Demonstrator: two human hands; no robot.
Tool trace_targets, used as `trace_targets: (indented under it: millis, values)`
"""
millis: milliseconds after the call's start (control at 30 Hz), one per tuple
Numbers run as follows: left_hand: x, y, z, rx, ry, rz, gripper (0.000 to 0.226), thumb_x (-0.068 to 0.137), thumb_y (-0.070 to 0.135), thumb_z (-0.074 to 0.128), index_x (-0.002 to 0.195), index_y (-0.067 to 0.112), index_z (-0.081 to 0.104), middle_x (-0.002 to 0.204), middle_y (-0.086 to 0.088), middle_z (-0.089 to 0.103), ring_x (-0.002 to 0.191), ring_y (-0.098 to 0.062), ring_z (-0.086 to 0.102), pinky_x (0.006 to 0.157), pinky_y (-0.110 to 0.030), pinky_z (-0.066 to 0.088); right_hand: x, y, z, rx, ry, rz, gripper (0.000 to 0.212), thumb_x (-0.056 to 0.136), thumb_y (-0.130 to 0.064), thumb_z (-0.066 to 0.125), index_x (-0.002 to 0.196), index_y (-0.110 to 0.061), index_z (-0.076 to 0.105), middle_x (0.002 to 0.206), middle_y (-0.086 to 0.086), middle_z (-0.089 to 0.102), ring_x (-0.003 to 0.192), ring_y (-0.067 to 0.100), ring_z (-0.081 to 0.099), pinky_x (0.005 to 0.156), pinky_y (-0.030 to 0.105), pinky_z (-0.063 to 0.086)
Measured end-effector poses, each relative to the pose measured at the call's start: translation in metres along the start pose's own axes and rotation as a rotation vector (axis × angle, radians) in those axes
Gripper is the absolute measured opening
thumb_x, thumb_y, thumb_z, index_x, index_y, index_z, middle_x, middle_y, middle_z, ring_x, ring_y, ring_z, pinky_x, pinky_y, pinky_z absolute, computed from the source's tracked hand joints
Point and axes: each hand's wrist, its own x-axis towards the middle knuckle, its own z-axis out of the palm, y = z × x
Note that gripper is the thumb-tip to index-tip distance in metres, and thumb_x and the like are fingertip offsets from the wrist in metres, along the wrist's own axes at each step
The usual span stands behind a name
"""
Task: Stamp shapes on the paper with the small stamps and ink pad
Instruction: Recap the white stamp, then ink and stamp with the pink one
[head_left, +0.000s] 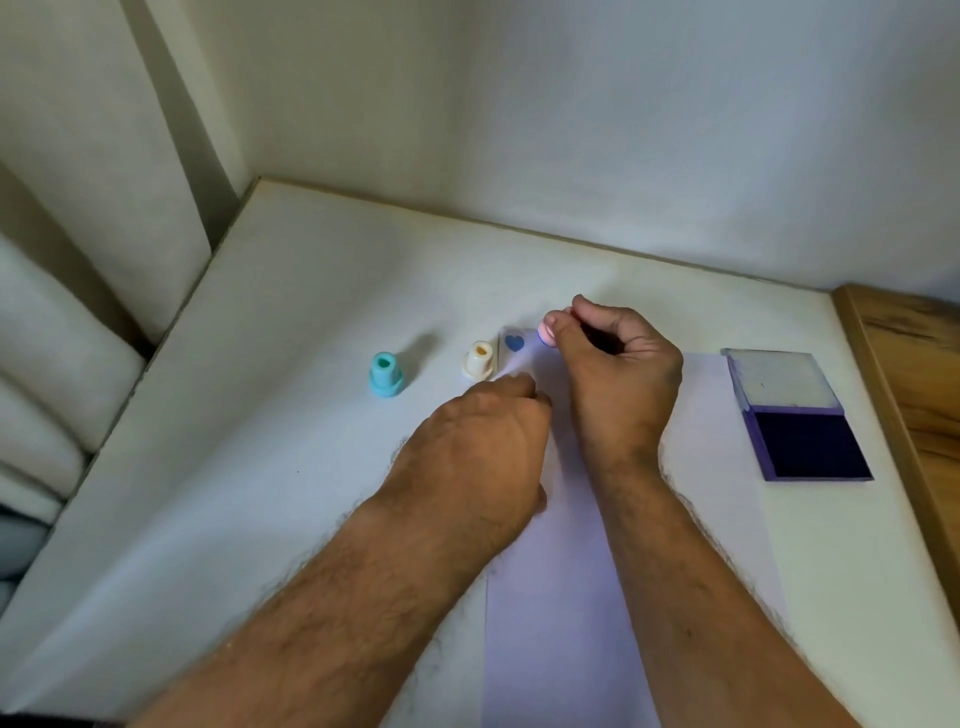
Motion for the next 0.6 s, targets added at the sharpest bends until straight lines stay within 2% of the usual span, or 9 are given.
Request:
trace_targets:
  millis: [100,200,400,600]
  values:
    - [-0.0017,0.0004,-0.0010,-0.014,0.056,0.025,0.072,0.082,0.036,0.072,0.145,0.023,0.038,0.144,0.002,0.045,0.131,-0.019,0.045,0.107,-0.031,0.035,-0.0006,0.0018,0.0006,-0.046,-0.025,-0.035,0.024,0.074,-0.013,0.082,0.097,-0.013,0.076,0.096,-0.005,0.075,0.091,0.003,0.070,0.084,0.022,0.056]
    - [-0.0030,0.0004,-0.0017,-0.027,0.082,0.034,0.068,0.082,0.034,0.072,0.141,0.023,0.041,0.138,0.003,0.049,0.125,-0.018,0.049,0.102,-0.029,0.038,-0.0007,0.0025,0.0014,-0.089,-0.038,-0.043,0.022,0.074,-0.014,0.082,0.095,-0.015,0.076,0.096,-0.007,0.075,0.091,0.004,0.070,0.085,0.025,0.056]
    - [0.0005,0.0022,-0.0036,-0.024,0.002,0.007,0.079,0.083,0.031,0.073,0.150,0.023,0.031,0.150,0.002,0.039,0.135,-0.020,0.040,0.111,-0.032,0.032,-0.0013,0.0036,0.0041,-0.161,-0.057,-0.084,0.021,0.075,-0.016,0.081,0.095,-0.017,0.075,0.094,-0.008,0.074,0.090,0.004,0.069,0.085,0.026,0.057]
    - [-0.0041,0.0025,-0.0049,-0.028,0.095,0.036,0.066,0.080,0.029,0.075,0.139,0.021,0.045,0.137,0.002,0.051,0.121,-0.019,0.052,0.099,-0.029,0.041,-0.0016,0.0049,0.0069,-0.175,-0.059,-0.096,0.018,0.075,-0.012,0.081,0.092,-0.014,0.075,0.092,-0.005,0.074,0.087,0.005,0.070,0.081,0.023,0.056]
